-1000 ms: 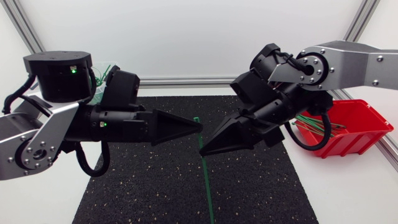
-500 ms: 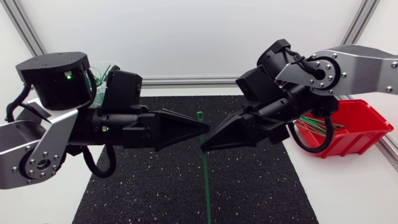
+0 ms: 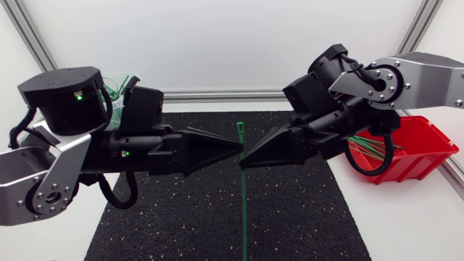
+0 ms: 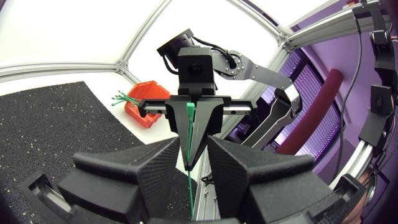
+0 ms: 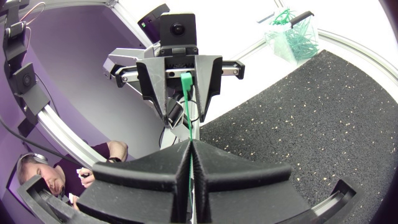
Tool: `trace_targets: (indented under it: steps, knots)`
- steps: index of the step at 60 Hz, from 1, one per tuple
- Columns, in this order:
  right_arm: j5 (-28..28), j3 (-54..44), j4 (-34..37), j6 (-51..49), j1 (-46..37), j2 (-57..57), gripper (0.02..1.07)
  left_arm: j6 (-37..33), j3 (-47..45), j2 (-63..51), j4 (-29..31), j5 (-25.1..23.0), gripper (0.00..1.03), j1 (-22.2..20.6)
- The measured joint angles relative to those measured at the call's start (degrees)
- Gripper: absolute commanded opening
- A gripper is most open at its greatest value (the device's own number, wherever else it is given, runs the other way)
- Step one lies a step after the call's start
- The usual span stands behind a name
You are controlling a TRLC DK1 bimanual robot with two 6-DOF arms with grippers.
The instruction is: Take a green cable tie from the red box, thread the tail through the head to close it, then place it in the transparent bin on the left.
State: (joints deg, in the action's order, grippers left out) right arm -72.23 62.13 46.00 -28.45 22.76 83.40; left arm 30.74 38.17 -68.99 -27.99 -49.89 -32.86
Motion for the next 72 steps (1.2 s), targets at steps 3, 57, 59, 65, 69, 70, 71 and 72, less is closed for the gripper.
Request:
trace_targets:
  steps: [3, 57, 59, 65, 69, 70, 71, 72]
  knots:
    - [0.0, 0.0, 0.0, 0.0, 0.0, 0.0, 0.08, 0.7, 0.0, -0.1, -0.6, 0.7, 0.34, 0.0]
    - [0.5, -0.5, -5.4, 4.5, 0.4, 0.0, 0.08, 1.2, 0.0, -1.2, -1.9, 3.1, 0.20, 0.1]
    - [0.7, -0.6, -5.9, 4.9, 0.4, 0.0, 0.08, 1.2, 0.0, -1.2, -1.9, 3.1, 0.20, 0.1]
    - [1.1, -1.0, -6.9, 5.8, 0.4, 0.0, 0.08, 1.2, 0.0, -1.2, -2.0, 3.3, 0.20, 0.2]
    - [1.6, -1.2, -7.1, 6.0, 0.4, 0.0, 0.08, 1.2, 0.0, -1.2, -2.1, 3.5, 0.20, 0.2]
    - [1.6, -1.2, -7.1, 6.1, 0.4, 0.0, 0.08, 1.2, 0.0, -1.2, -2.1, 3.5, 0.20, 0.2]
    - [1.6, -1.2, -7.1, 6.2, 0.4, 0.0, 0.08, 1.2, 0.0, -1.2, -2.1, 3.5, 0.20, 0.2]
    - [1.7, -1.2, -7.1, 6.2, 0.4, 0.0, 0.08, 1.2, 0.0, -1.2, -2.1, 3.5, 0.20, 0.3]
